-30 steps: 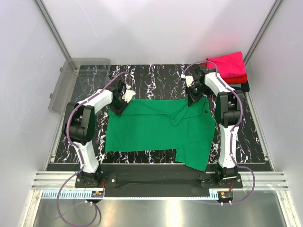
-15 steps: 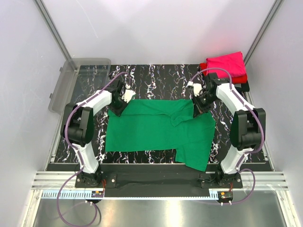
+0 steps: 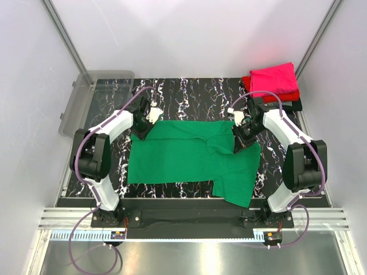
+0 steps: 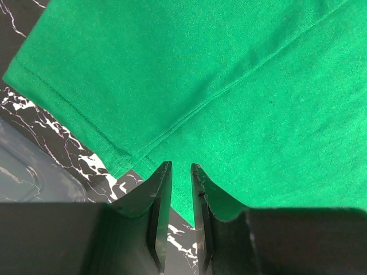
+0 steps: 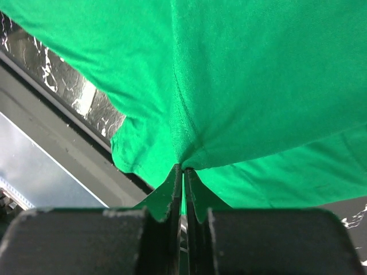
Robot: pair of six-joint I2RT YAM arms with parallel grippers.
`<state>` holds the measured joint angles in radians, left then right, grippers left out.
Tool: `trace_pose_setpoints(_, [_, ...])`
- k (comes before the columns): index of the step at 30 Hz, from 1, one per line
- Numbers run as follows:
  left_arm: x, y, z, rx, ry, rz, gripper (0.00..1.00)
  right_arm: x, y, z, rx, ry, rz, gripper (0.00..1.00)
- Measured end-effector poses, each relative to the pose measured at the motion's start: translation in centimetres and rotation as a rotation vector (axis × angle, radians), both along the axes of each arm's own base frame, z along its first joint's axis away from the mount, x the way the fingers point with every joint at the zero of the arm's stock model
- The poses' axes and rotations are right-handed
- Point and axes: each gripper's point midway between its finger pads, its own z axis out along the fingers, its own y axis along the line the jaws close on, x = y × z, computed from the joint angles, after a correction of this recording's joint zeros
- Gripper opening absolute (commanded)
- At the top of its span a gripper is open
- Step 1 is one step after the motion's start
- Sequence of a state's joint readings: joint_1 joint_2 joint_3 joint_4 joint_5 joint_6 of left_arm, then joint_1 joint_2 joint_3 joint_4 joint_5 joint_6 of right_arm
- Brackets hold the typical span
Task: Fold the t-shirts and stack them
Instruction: Fold the tshirt
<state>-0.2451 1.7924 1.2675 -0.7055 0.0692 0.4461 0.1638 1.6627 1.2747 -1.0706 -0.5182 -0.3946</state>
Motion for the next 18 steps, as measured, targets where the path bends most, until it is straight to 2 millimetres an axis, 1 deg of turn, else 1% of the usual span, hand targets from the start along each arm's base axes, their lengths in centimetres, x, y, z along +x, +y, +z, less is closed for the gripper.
trace_pose_setpoints(4, [0.03, 0.01, 0.16, 0.000, -0.005, -0.001, 0.24, -0.63, 0.01, -0.01, 0.002, 0.010, 0.002, 0.09])
trace_pose_setpoints(15, [0.04, 0.03, 0.18, 0.001, -0.006, -0.001, 0.25, -0.78, 0.03, -0.06, 0.003, 0.014, 0.005, 0.09])
trace_pose_setpoints(18, [0.04, 0.03, 0.18, 0.001, -0.006, -0.001, 0.25, -1.08, -0.01, -0.19, 0.002, 0.024, 0.005, 0.09])
